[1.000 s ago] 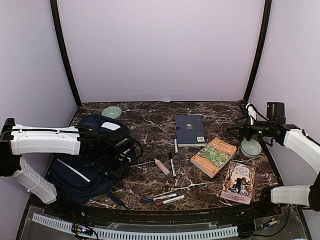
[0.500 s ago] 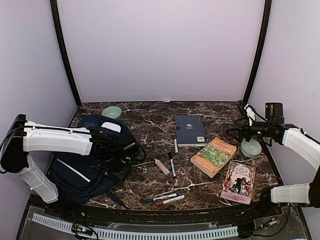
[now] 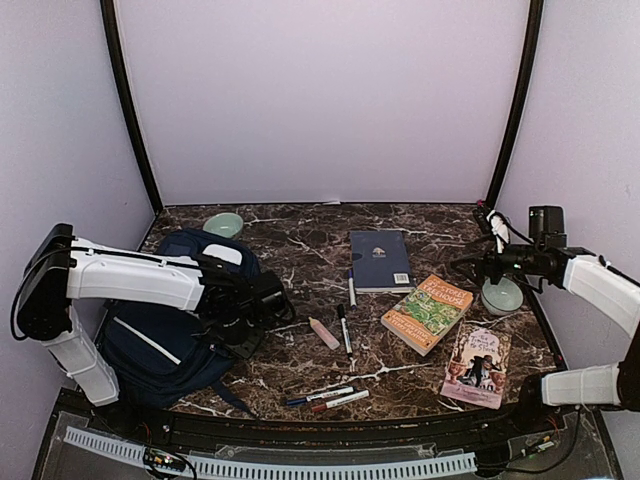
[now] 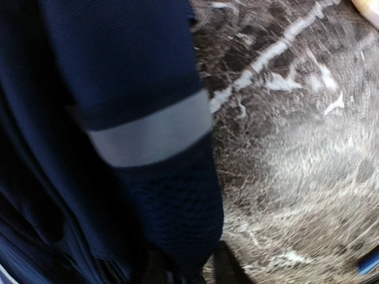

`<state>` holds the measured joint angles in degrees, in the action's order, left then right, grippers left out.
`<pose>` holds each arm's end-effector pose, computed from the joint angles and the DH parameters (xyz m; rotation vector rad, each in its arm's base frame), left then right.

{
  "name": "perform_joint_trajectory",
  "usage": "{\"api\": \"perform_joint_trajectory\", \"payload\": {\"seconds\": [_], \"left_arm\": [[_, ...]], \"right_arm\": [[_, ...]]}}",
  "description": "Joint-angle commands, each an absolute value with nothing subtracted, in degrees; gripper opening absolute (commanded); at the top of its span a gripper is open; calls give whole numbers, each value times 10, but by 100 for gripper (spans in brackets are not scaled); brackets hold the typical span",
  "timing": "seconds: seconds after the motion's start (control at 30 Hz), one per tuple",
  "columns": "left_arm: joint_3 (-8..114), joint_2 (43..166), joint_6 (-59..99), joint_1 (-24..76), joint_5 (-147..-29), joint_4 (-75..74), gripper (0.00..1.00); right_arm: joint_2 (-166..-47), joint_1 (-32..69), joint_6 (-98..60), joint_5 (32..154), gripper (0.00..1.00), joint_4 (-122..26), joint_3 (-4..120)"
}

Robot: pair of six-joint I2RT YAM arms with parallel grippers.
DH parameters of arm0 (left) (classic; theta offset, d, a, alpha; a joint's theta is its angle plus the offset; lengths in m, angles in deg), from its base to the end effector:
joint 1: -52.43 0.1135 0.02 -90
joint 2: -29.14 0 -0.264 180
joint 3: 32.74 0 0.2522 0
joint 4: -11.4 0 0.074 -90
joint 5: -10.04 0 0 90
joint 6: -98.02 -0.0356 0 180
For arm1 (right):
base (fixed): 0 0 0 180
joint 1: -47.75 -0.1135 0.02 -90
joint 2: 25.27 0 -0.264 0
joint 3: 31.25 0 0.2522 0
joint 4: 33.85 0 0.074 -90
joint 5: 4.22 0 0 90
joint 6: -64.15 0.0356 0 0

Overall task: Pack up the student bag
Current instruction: Move the student bag to the center of the board.

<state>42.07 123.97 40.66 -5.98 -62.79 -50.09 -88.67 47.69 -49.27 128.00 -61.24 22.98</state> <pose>0.1636 -0.2459 0.1834 0.5983 2.7572 0.1490 0.2314 0.0242 0.2496 -0.8019 1.9135 0.5624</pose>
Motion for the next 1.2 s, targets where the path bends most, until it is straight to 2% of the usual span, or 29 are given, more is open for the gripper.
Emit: {"api": "perform_joint_trajectory", "payload": {"seconds": [0.0, 0.07, 0.1, 0.27, 0.57, 0.67, 0.77, 0.93, 1.03, 1.17], "left_arm": [[426, 1243, 403, -64, -635, -482, 16], [435, 1255, 401, -64, -642, -467, 3], [442, 1261, 399, -64, -646, -459, 0], [499, 1309, 376, -64, -666, -418, 0], [672, 1434, 332, -56, -688, -376, 0], [693, 1446, 315, -43, -718, -354, 16], [702, 1427, 266, -39, -759, -362, 42], [629, 1312, 178, -39, -845, -377, 66], [576, 1215, 175, -31, -810, -406, 74], [504, 1119, 241, 30, -773, -433, 77]], "right_arm": [[-893, 474, -496, 1279, 80, -605, 231], [-894, 475, -496, 1279, 80, -605, 231], [-894, 474, -496, 1279, 80, -605, 231], [-895, 474, -496, 1278, 80, -604, 231], [-893, 474, -497, 1270, 80, -606, 230], [-892, 474, -498, 1267, 80, -606, 229], [-893, 475, -499, 1268, 80, -606, 229], [-899, 474, -499, 1271, 80, -608, 231], [-904, 473, -487, 1287, 80, -612, 242], [-937, 431, -440, 1251, 77, -615, 287]]}}
